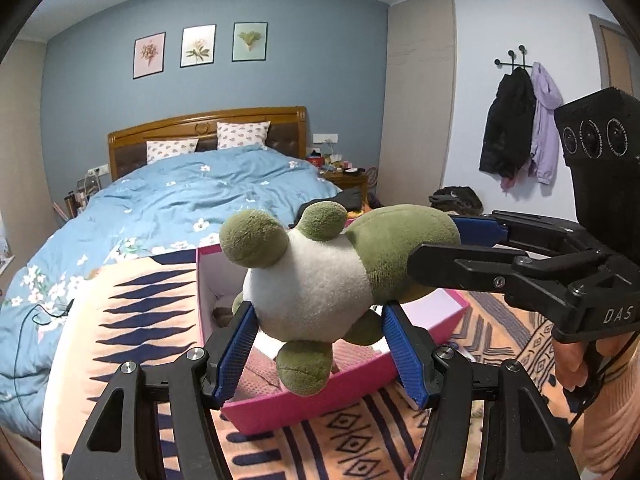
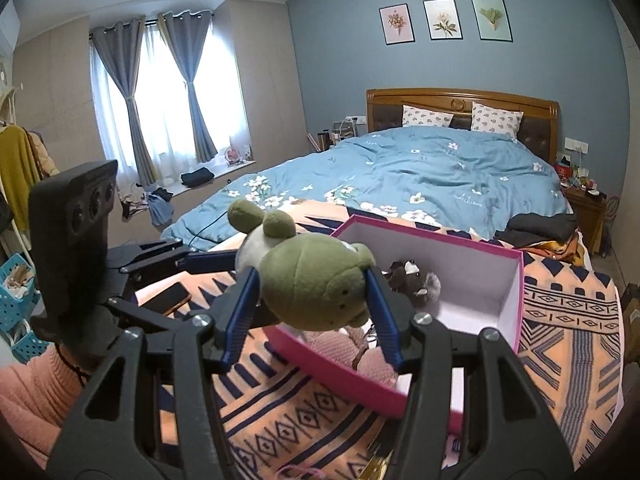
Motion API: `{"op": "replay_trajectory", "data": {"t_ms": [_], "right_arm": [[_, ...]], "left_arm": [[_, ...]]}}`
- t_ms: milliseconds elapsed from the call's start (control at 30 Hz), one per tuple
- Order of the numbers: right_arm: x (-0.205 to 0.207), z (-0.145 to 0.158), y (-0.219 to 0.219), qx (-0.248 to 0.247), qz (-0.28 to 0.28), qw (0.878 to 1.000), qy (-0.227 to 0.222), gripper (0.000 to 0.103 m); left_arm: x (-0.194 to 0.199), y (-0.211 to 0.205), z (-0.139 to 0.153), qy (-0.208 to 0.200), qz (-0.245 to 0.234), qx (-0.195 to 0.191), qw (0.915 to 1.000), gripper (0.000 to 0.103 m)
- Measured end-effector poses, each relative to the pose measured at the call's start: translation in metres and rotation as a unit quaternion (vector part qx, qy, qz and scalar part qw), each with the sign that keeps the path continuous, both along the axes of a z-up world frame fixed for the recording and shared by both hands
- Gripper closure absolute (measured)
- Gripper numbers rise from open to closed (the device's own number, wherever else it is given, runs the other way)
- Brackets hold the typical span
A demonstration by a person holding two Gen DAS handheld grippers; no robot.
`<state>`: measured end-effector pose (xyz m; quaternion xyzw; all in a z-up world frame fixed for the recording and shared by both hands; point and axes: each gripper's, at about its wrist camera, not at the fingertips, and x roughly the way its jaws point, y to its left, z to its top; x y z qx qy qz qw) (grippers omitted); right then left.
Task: Organize objects
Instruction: 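Lift the frog plush over the magenta box and release it inside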
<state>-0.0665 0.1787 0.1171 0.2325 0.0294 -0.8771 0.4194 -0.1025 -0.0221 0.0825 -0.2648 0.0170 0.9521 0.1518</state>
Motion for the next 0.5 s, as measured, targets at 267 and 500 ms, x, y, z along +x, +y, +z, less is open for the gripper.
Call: {"op": "replay_trajectory", "data": {"t_ms": [267, 500], "right_arm": [[-0.040, -0.011, -0.011, 0.002, -0.005, 1.000, -0.024, 0.046], [-0.074, -0.033, -0.026, 0.027, -0.011, 0.998, -0.063, 0.046]], "left_arm": [[-0.044, -0.004, -0.017, -0.037, 0.015, -0.009, 0.9992, 0.038], [-0.072, -0.009, -0.043, -0.081, 0.023, -0.006, 0.9964, 0.038]]}}
